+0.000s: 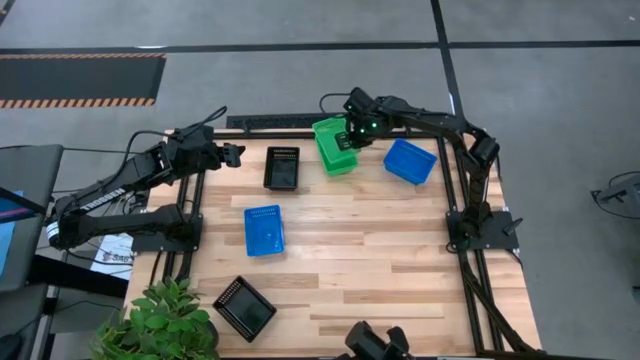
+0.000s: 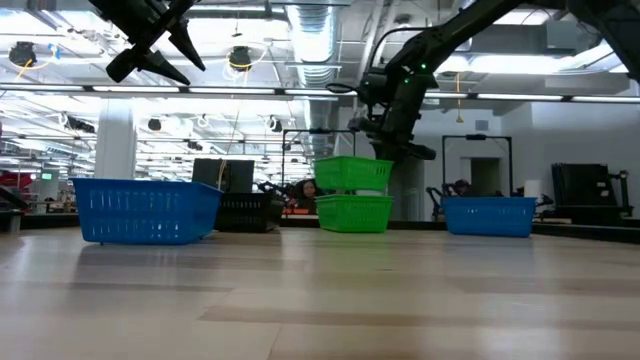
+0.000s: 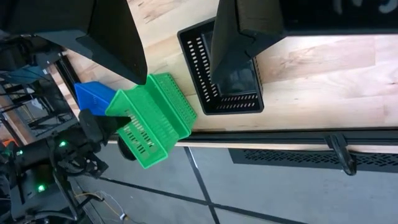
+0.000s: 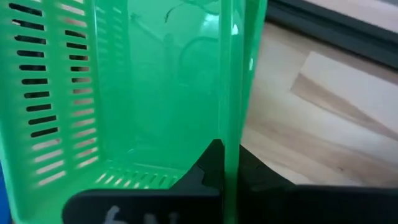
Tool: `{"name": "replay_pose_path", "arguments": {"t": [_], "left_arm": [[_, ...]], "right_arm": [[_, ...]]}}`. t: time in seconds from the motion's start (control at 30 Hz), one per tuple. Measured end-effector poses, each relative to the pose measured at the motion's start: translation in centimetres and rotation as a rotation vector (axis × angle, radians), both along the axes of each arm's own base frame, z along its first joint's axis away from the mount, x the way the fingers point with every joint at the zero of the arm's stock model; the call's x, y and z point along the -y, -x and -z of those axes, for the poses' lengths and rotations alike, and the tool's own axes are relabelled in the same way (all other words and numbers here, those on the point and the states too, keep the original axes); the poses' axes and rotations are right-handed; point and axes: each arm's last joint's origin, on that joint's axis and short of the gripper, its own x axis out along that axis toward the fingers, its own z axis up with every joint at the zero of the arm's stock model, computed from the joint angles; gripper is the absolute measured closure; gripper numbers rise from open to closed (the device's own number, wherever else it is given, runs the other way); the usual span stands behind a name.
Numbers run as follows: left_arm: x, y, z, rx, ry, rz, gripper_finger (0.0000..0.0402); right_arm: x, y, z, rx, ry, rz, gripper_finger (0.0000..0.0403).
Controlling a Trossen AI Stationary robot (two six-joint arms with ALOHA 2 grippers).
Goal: Stack baskets by color
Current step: Stack the green bin on the stacked green bin
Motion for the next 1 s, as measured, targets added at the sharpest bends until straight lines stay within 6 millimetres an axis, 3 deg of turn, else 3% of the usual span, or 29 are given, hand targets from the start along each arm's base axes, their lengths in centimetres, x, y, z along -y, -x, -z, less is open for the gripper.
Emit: {"name": "replay_pose_path", "arguments": {"t": [1.0], "left_arm": [[0.0,0.0,0.0,-0.002,-0.002,0.004,0.0237]], "right_arm": [[-1.8,-1.4,0.0,-0.063,0.087,0.083,0.0383]]}}
